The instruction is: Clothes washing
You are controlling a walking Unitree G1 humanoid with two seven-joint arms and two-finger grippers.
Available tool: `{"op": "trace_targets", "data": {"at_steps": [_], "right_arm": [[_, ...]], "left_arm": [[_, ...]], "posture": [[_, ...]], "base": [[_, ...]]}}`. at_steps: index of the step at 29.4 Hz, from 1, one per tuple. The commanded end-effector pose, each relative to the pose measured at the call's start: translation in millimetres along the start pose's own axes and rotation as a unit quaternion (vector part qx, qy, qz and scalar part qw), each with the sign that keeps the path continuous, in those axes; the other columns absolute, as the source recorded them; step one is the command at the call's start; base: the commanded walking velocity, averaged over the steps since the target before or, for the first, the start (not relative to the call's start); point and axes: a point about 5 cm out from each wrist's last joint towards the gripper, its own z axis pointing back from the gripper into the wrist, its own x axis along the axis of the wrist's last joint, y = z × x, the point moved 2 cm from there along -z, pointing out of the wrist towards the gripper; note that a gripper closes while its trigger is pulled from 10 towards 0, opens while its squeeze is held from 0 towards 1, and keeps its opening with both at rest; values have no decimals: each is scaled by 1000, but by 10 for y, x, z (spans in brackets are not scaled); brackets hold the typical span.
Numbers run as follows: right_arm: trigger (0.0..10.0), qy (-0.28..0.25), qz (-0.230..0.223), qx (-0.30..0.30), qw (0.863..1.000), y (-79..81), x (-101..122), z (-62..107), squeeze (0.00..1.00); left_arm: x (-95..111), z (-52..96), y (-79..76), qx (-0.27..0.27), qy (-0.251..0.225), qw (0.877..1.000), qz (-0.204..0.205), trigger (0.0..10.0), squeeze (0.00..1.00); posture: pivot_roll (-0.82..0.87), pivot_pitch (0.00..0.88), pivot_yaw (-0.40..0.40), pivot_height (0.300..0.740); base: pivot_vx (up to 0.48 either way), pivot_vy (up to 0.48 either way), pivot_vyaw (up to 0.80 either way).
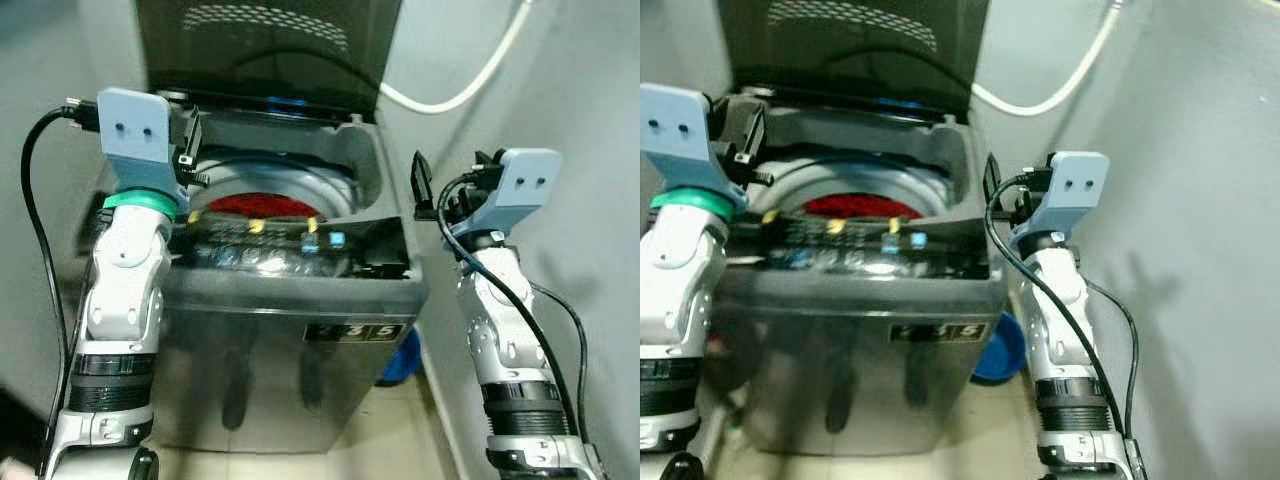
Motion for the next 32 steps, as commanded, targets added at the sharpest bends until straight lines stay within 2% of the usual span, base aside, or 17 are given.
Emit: {"op": "trace_targets", "data": {"at_steps": [1,10,13,17,26,29,32], "right_arm": [[10000,2,10,-6,1000,-44,-7,13,0],[10000,3,19,1,1000,-25,-10,13,0],[10000,5,22,9,1000,-12,-15,11,0],[10000,4,27,16,999,-4,-19,13,0],[10000,30,43,41,998,-3,-169,92,0],[10000,45,54,51,996,-6,-254,141,0],[10000,85,57,59,993,-50,-479,276,0]], "left_arm": [[-23,7,-28,-3,2,1000,-2,10000,0],[-28,2,-33,-4,2,1000,-2,10000,0],[-35,-1,-34,-3,3,1000,-3,10000,0],[-46,1,-58,-8,6,1000,-1,10000,0],[-184,100,-231,-41,32,999,0,10000,0],[-227,134,-273,-49,40,998,-2,10000,0],[-341,229,-350,-66,60,996,-8,10000,0]], "posture": [[89,15,-54,740],[89,15,-53,740],[89,15,-53,740],[89,15,-53,740],[89,10,-51,740],[89,10,-51,740],[88,7,-50,740]], "base": [[-390,0,0],[-386,0,0],[0,0,0],[0,0,800],[0,0,788],[0,0,781],[0,0,777]]}}
